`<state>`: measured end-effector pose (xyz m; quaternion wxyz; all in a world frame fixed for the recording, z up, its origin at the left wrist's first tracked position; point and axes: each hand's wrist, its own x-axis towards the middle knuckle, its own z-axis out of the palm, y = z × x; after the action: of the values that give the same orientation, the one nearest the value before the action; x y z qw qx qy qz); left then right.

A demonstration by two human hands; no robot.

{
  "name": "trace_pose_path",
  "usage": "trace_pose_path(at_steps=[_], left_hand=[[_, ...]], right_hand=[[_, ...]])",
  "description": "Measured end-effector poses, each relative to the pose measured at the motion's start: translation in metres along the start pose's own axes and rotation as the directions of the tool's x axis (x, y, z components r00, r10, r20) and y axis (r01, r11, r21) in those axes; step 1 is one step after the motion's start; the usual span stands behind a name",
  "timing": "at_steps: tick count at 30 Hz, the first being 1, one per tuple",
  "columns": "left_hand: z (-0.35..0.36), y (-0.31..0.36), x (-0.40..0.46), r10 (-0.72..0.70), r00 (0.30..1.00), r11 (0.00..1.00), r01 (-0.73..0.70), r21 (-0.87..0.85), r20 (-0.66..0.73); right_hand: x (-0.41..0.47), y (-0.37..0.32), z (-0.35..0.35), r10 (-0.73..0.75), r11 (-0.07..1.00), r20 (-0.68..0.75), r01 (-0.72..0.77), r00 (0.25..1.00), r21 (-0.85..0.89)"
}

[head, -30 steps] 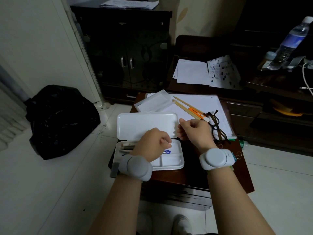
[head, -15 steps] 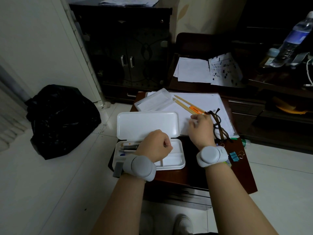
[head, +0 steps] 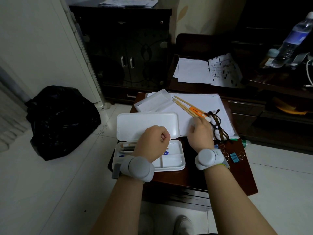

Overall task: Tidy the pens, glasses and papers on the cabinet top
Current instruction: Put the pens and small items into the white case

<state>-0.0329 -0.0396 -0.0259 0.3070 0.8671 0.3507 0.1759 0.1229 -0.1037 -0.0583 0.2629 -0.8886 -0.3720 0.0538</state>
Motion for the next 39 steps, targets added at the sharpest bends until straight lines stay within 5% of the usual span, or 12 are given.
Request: trace_pose_path(at_steps=[18, 26, 34, 39], left_hand=[[-0.007, 0.002, 0.002, 0.020, 0.974, 1.000, -0.020, 0.005, -0.226], [-0.011, 0.005, 0.002, 0.000, 0.949, 0.999, -0.012, -0.036, -0.316], [-0.011, 0.010, 0.000, -0.020, 0.951, 0.999, 0.004, -0.052, -0.309], [-0.010, 0.009, 0.000, 0.006, 0.946, 0.999, -0.022, -0.046, -0.324]], right_hand=[[-0.006, -0.008, -0.018, 0.163, 0.986, 0.005, -0.163, 0.987, 0.019], [-0.001, -0.013, -0.054, 0.113, 0.970, -0.272, -0.046, 0.956, 0.240], [-0.002, -0.012, -0.062, 0.330, 0.794, -0.500, 0.050, 0.801, 0.605], [0.003, -0.010, -0.057, 0.502, 0.639, -0.422, 0.005, 0.755, 0.769]])
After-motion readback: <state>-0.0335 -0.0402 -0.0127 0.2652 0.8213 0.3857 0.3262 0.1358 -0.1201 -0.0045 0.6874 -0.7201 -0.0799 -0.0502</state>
